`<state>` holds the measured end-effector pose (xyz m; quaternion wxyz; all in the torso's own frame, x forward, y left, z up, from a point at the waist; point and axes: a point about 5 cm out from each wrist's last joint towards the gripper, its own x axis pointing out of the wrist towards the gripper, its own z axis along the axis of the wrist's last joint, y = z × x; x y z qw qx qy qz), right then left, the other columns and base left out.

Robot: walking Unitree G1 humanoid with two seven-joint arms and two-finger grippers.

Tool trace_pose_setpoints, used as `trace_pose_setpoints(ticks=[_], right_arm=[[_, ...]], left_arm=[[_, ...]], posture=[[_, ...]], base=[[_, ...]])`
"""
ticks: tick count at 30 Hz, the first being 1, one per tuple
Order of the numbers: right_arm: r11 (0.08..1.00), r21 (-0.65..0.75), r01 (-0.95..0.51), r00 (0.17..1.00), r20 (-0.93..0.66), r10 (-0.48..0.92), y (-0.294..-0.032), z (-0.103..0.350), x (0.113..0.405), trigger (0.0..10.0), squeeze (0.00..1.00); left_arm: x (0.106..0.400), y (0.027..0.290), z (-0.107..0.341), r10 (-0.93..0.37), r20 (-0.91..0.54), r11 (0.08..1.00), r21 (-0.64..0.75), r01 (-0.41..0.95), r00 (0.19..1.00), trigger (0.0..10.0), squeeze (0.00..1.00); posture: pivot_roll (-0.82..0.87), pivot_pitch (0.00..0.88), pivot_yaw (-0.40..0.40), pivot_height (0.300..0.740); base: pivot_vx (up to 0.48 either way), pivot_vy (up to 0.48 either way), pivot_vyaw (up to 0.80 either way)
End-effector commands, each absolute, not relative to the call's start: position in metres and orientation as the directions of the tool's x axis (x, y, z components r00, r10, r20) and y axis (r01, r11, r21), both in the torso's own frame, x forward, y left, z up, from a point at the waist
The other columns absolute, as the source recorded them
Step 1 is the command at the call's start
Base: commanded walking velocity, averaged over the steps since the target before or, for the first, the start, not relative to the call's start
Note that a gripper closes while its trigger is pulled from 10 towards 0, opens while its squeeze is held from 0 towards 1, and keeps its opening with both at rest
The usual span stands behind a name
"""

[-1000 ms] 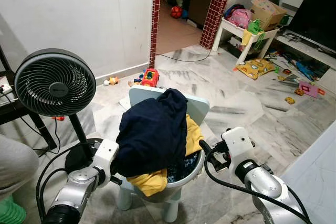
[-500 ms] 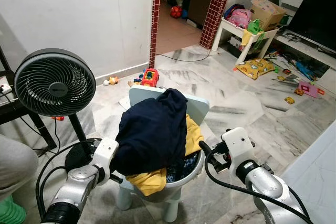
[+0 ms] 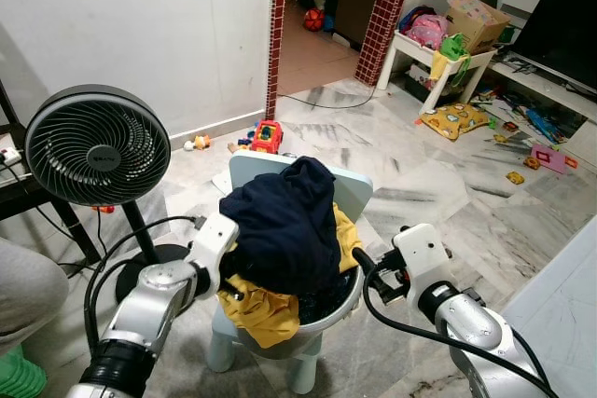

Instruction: Hang hanger

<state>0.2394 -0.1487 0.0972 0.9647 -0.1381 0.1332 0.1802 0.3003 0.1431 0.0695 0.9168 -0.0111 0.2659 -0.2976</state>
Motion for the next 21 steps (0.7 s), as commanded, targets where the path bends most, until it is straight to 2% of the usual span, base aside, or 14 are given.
trace_pose_setpoints(ticks=[1, 4, 6, 7, 12, 13, 16, 20, 21], right_arm=[[0.896, -0.227, -0.382, 0.901, -0.305, 0.308, -0.152, 0.098, 0.240, 10.0, 0.00], [0.895, -0.227, -0.384, 0.901, -0.306, 0.309, -0.151, 0.098, 0.241, 10.0, 0.00], [0.893, -0.228, -0.388, 0.900, -0.305, 0.313, -0.151, 0.098, 0.242, 10.0, 0.00], [0.893, -0.228, -0.388, 0.900, -0.304, 0.313, -0.150, 0.098, 0.242, 10.0, 0.00], [0.891, -0.230, -0.391, 0.899, -0.303, 0.316, -0.150, 0.098, 0.242, 10.0, 0.00], [0.891, -0.231, -0.390, 0.900, -0.303, 0.314, -0.151, 0.098, 0.243, 10.0, 0.00], [0.892, -0.234, -0.387, 0.900, -0.304, 0.311, -0.151, 0.098, 0.242, 10.0, 0.00], [0.892, -0.234, -0.386, 0.900, -0.306, 0.309, -0.152, 0.097, 0.241, 10.0, 0.00], [0.892, -0.235, -0.386, 0.900, -0.307, 0.309, -0.152, 0.097, 0.241, 10.0, 0.00]], left_arm=[[0.311, 0.137, 0.090, -0.577, -0.392, 0.816, -0.242, 0.525, 0.716, 0.0, 0.00], [0.328, 0.142, 0.110, -0.504, -0.257, 0.848, -0.325, 0.418, 0.824, 0.0, 0.00], [0.336, 0.154, 0.110, -0.404, -0.266, 0.885, -0.356, 0.300, 0.875, 0.0, 0.00], [0.337, 0.156, 0.110, -0.388, -0.274, 0.892, -0.353, 0.283, 0.880, 0.0, 0.00], [0.333, 0.164, 0.093, -0.296, -0.386, 0.926, -0.342, 0.163, 0.874, 0.0, 0.00], [0.326, 0.165, 0.079, -0.274, -0.481, 0.945, -0.296, 0.140, 0.833, 0.0, 0.00], [0.320, 0.164, 0.067, -0.258, -0.531, 0.951, -0.288, 0.114, 0.807, 0.0, 0.00], [0.317, 0.162, 0.061, -0.272, -0.546, 0.953, -0.266, 0.143, 0.793, 0.0, 0.00], [0.317, 0.157, 0.061, -0.303, -0.542, 0.950, -0.233, 0.206, 0.784, 0.0, 0.00]], posture=[[0.10, 0.000, -0.124, 0.740], [0.10, 0.000, -0.126, 0.740], [0.11, 0.000, -0.128, 0.740], [0.11, 0.000, -0.128, 0.740], [0.11, 0.000, -0.129, 0.740], [0.11, 0.000, -0.128, 0.740], [0.10, 0.000, -0.127, 0.740], [0.10, 0.000, -0.126, 0.740], [0.10, 0.000, -0.126, 0.740]], base=[[0.000, 0.000, 0.00], [0.000, 0.000, 0.00], [0.000, 0.000, 0.00], [0.000, 0.000, 0.00], [0.000, 0.000, 0.00], [0.000, 0.000, 0.00], [0.000, 0.000, 0.00], [0.000, 0.000, 0.00], [0.000, 0.000, 0.00]])
